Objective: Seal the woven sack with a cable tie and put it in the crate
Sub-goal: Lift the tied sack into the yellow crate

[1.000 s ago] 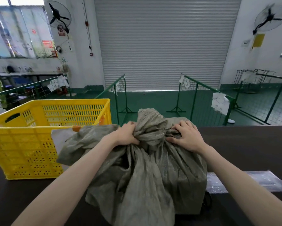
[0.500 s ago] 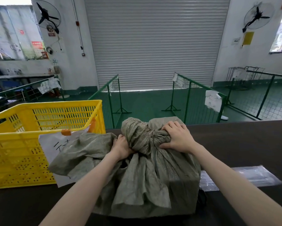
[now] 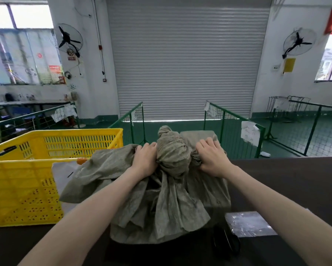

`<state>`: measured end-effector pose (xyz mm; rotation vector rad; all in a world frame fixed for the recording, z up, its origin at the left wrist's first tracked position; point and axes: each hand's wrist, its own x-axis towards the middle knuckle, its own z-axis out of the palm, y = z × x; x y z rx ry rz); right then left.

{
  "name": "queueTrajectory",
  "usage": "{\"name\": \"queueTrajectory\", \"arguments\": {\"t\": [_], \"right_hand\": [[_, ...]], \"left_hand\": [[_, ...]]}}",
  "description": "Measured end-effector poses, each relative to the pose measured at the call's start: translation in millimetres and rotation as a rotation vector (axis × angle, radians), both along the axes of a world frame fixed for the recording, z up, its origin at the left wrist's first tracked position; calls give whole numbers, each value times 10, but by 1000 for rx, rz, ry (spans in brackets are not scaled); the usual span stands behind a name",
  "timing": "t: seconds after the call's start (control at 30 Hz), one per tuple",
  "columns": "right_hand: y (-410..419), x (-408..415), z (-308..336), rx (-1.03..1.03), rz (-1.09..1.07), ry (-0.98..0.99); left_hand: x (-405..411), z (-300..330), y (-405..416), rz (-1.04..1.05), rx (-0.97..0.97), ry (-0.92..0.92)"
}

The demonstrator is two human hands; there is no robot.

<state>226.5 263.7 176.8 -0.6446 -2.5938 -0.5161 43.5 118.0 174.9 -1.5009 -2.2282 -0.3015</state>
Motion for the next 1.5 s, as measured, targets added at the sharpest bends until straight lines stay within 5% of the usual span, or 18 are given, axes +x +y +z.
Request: {"name": "queueTrajectory", "arguments": {"t": [0.23, 0.37, 0.67, 0.93, 1.5], "right_hand": [[38, -41, 659, 287, -50, 217], [37, -176, 1044, 381, -27, 316], [-303, -911, 1509, 389, 62, 525], [-1035, -2047, 1670, 378, 139, 562], [-2129, -3879, 1398, 250, 222, 271]], "left_hand": [[-138, 803, 135, -94, 315, 385], [-259, 1236, 85, -43, 327, 579], [-844, 1871, -421, -29, 492, 891], [-1915, 2051, -1262, 35, 466, 970], [-3757, 1629, -2445, 35, 329, 773]]}}
